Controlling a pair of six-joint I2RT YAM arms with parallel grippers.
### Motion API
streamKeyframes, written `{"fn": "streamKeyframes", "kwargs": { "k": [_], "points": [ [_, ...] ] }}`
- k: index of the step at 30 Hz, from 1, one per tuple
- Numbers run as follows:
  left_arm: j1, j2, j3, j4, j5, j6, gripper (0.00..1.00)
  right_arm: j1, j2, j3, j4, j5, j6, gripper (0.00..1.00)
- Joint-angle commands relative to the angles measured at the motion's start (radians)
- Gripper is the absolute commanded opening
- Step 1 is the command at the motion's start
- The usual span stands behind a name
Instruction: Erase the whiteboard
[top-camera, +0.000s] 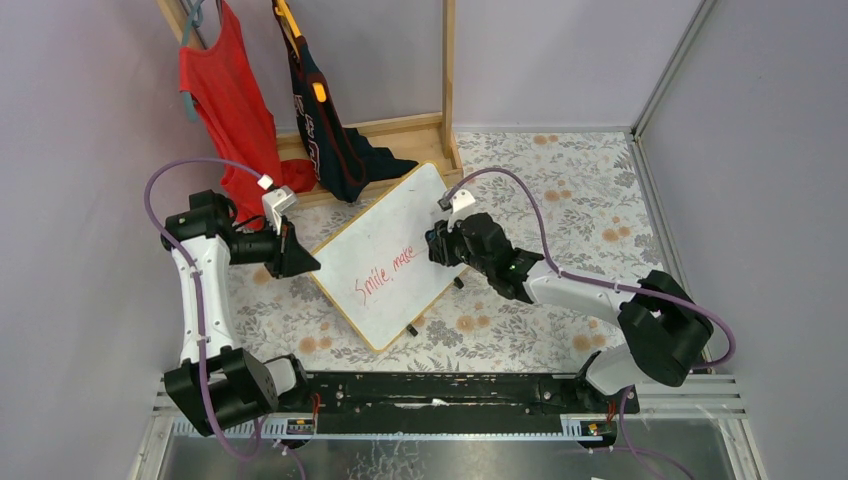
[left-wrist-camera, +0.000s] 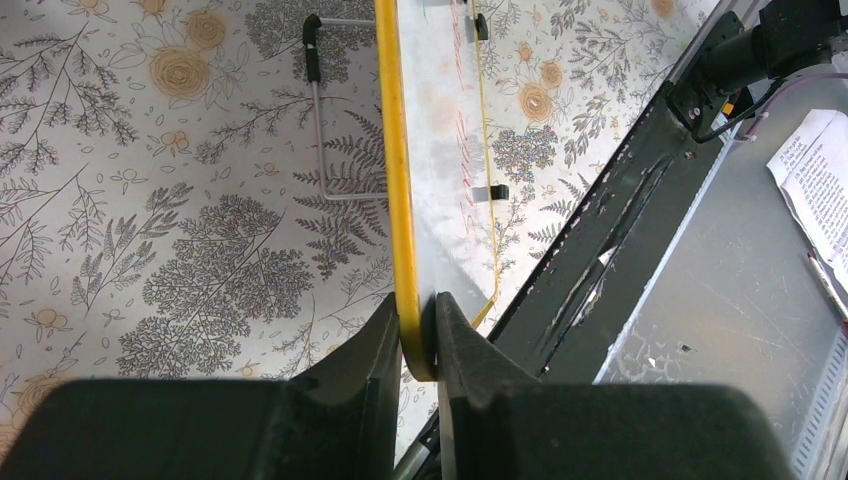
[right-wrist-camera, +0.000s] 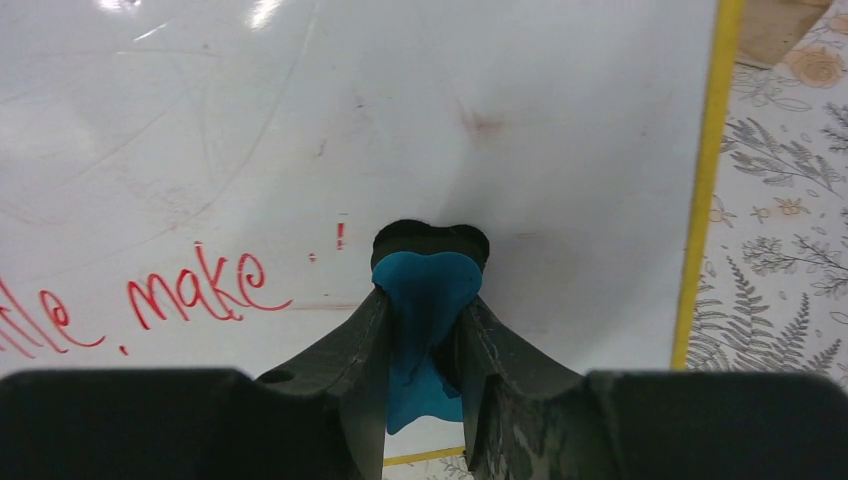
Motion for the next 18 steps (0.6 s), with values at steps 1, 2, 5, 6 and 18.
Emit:
{"fn": "streamKeyframes", "kwargs": {
  "k": [1, 2, 5, 6, 18],
  "points": [
    [-0.023, -0.022, -0.009, -0.001, -0.063, 0.035, 0.0, -0.047, 0.002, 0.013, -0.001, 0.076, -0.042, 0.0],
    [-0.024, -0.021, -0.009, -0.001, -0.063, 0.034, 0.0, -0.049, 0.002, 0.014, -0.001, 0.076, -0.043, 0.0],
    [-0.028, -0.021, -0.012, -0.001, -0.061, 0.034, 0.0, -0.051, 0.002, 0.025, 0.0, 0.044, -0.045, 0.0],
    [-0.029, -0.021, -0.013, -0.001, -0.061, 0.033, 0.0, -0.05, 0.002, 0.031, 0.0, 0.028, -0.044, 0.0],
    [-0.035, -0.026, -0.022, -0.002, -0.059, 0.035, 0.0, 0.087, 0.062, 0.166, -0.004, -0.042, -0.008, 0.01]
  ]
}}
